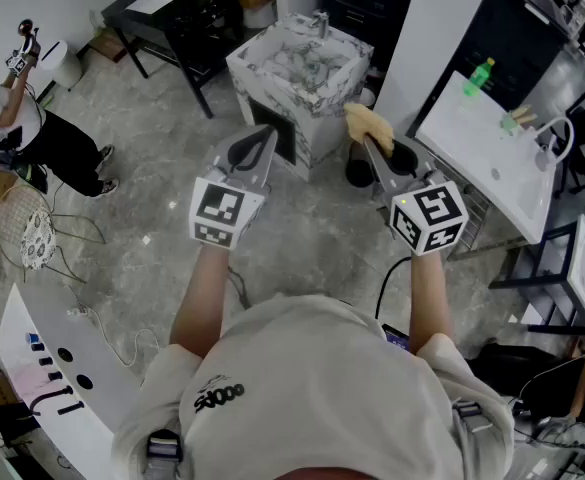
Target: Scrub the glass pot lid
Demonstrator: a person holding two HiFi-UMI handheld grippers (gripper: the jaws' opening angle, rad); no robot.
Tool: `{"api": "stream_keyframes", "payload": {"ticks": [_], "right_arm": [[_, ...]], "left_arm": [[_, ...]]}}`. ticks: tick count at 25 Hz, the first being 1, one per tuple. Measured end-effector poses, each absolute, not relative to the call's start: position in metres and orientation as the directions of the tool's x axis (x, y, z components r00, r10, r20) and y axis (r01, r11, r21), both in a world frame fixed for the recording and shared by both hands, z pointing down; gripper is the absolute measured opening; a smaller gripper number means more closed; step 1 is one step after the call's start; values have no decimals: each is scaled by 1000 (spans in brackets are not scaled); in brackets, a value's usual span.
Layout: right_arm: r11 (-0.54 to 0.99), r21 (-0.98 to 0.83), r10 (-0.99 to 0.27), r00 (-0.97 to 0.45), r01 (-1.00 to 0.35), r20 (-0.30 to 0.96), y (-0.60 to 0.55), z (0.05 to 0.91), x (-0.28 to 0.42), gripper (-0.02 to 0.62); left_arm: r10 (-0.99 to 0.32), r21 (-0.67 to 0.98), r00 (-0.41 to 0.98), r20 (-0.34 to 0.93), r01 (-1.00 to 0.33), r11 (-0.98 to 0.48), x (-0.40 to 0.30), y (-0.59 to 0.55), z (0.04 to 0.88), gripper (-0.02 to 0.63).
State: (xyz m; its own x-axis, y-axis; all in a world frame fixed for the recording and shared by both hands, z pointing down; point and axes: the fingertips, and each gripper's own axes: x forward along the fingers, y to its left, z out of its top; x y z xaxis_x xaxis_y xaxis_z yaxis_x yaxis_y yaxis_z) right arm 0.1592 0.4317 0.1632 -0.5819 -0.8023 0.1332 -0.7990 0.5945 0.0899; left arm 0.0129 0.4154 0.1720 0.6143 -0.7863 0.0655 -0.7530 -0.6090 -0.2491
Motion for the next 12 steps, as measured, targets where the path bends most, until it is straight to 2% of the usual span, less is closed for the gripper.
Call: {"api": "stream_keyframes", "payload": {"ticks": [12], "right_arm": [[614,57,-787,-604,-787,127,427,180,191,42]], "left_arm": [[-812,-240,576,94,-778,-580,34,419,197,11]]}}
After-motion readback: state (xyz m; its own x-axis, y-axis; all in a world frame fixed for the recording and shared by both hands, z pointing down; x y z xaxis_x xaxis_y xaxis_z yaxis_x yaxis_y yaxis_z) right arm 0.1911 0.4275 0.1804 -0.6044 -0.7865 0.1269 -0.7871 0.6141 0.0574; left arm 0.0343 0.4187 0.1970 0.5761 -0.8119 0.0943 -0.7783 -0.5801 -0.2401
